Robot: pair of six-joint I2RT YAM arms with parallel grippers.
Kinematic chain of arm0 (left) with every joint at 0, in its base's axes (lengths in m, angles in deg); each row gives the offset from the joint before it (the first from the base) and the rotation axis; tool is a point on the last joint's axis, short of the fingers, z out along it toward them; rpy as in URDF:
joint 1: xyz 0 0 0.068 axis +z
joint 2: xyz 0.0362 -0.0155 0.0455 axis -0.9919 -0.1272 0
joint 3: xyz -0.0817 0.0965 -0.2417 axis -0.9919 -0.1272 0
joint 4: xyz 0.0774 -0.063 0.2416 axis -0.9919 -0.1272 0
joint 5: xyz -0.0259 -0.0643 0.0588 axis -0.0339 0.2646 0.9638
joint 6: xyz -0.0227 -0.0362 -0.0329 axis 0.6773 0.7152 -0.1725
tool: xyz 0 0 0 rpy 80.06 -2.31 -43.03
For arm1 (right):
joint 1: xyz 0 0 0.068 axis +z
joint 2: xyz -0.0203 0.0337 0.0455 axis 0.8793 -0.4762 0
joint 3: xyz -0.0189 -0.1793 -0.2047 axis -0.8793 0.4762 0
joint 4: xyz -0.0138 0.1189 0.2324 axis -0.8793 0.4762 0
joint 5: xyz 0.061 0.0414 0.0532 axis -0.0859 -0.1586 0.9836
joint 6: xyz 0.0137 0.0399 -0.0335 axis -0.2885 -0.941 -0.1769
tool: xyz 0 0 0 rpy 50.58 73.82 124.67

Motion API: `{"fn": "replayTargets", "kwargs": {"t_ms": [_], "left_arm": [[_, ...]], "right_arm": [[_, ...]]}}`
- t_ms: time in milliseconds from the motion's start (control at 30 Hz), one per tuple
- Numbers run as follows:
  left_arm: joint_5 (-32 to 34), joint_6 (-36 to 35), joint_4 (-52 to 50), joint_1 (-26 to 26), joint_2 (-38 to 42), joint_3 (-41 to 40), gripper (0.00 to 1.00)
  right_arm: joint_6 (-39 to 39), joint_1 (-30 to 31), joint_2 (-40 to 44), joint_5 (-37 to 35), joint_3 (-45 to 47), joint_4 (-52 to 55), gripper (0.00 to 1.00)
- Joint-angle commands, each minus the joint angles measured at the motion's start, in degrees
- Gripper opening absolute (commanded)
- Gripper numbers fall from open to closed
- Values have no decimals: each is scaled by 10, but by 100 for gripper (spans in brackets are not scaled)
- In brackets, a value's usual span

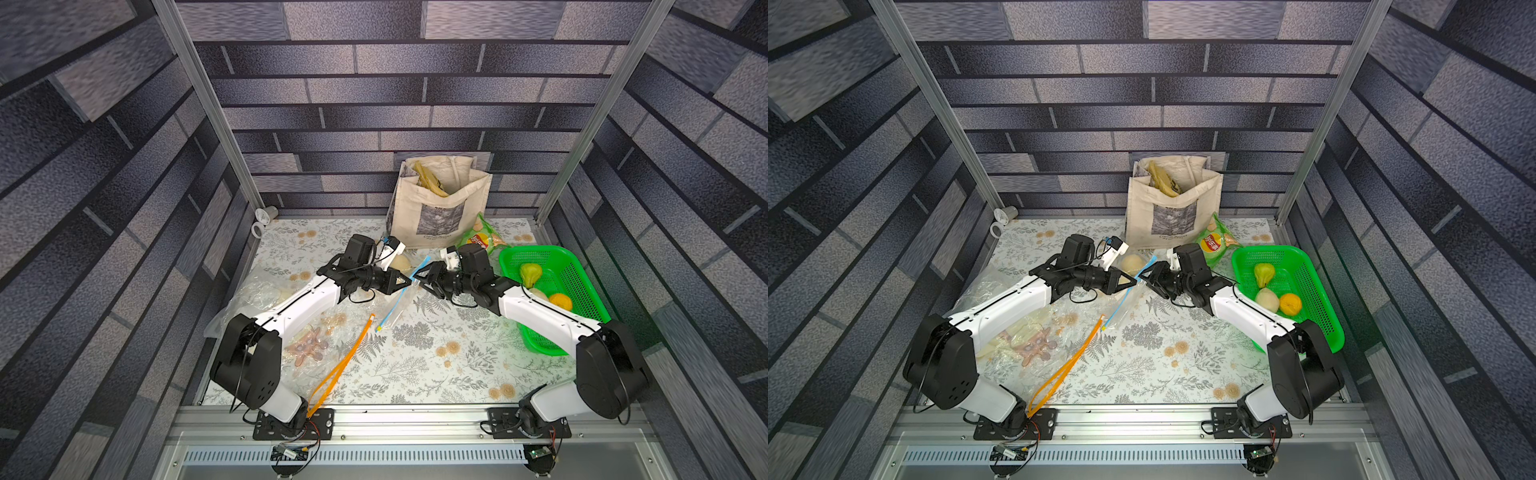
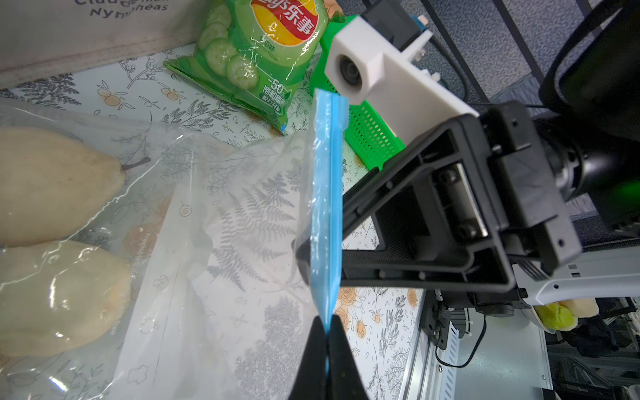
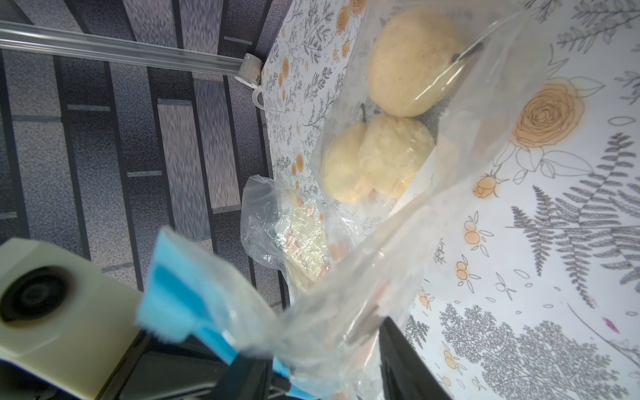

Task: Open the zip-top bag and take out the pear
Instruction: Open the zipper of the food storage bag at the center of the board.

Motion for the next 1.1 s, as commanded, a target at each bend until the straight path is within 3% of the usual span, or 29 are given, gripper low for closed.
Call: {"fn": "replayTargets", "kwargs": {"t_ms": [0,233,400,567,833,1067], "left_arm": [[-13,4,15,2,1,-4,0],[51,31,21,29,8,-10,0],[63,37,21,60,16,-6,0],[66,30,6,81,24,-2,0],[85,-1,-33,115,45,15,0],[80,-69,-114,144,74,60,0]], "right_arm": [[0,0,-20,-2,-9,3,40],[18,-6,-14,-4,-5,45,0],[38,-33,-11,10,9,71,0],[107,-50,-7,-2,-3,145,0],[273,-77,-21,-11,-66,252,2],[449,-84,-62,-31,-180,355,2]]}}
